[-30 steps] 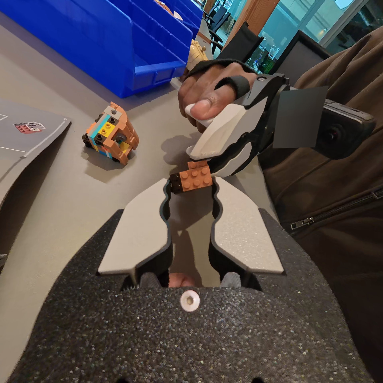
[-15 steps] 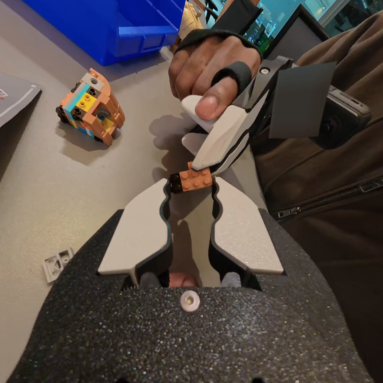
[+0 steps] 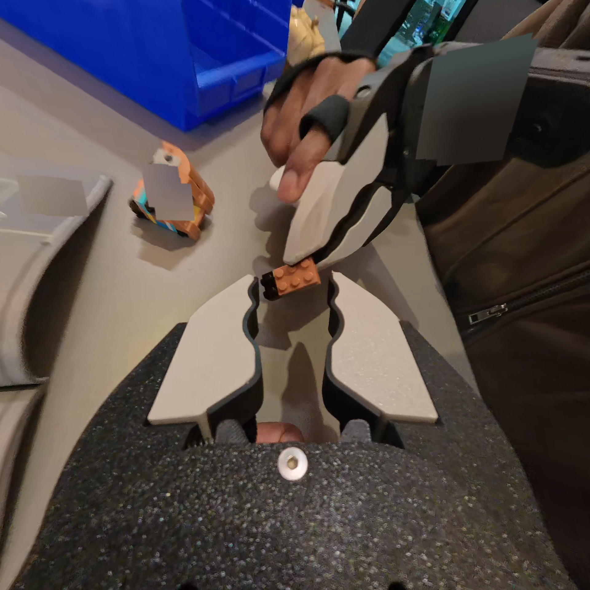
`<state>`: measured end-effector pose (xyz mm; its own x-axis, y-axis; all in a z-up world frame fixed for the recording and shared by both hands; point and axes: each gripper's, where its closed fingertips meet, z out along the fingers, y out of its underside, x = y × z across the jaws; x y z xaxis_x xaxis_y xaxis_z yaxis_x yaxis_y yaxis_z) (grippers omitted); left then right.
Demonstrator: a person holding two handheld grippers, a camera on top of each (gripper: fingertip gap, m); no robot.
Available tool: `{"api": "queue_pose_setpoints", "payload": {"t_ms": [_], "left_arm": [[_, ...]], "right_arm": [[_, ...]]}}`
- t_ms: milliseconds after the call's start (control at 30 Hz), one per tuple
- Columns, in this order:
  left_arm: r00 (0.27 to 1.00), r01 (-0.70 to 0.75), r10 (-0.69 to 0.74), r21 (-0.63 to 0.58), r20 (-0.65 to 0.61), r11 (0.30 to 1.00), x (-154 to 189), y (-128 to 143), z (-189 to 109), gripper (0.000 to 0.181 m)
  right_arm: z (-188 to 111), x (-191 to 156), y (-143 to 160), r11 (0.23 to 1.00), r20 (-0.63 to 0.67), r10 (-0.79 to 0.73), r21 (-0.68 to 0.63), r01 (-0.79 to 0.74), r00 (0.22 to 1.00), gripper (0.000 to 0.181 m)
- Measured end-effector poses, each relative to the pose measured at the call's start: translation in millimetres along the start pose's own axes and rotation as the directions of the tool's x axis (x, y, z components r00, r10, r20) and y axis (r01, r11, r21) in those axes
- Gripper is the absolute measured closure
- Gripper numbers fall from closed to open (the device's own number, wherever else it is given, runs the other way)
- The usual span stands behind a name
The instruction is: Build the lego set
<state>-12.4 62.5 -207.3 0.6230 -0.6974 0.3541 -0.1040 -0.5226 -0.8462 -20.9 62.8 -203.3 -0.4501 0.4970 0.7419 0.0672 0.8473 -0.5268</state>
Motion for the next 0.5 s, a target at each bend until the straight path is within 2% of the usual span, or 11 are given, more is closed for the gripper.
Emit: {"api": "queue_pose_setpoints", "payload": {"t_ms": [100,167,267,500], "left_arm": [[0.978,-0.189,0.183,0.058,0.106,0.980,-2,-16,-14,0.138],[0.934,-0.327,0.311,0.073,0.178,0.942,1,-26,-17,0.139],[0.841,-0.489,0.464,0.025,0.279,0.872,0,-30,-15,0.147],[0.780,-0.562,0.550,-0.050,0.297,0.825,-2,-24,-9,0.168]], "right_arm": [[-1,8,2,0.988,0.010,0.152,0.023,-0.152,0.988,0.173],[-3,14,2,0.967,0.017,0.249,0.050,-0.250,0.968,0.173],[-5,17,-4,0.928,0.055,0.352,0.105,-0.356,0.934,0.174],[-8,22,-7,0.880,0.086,0.446,0.140,-0.454,0.891,0.174]]}}
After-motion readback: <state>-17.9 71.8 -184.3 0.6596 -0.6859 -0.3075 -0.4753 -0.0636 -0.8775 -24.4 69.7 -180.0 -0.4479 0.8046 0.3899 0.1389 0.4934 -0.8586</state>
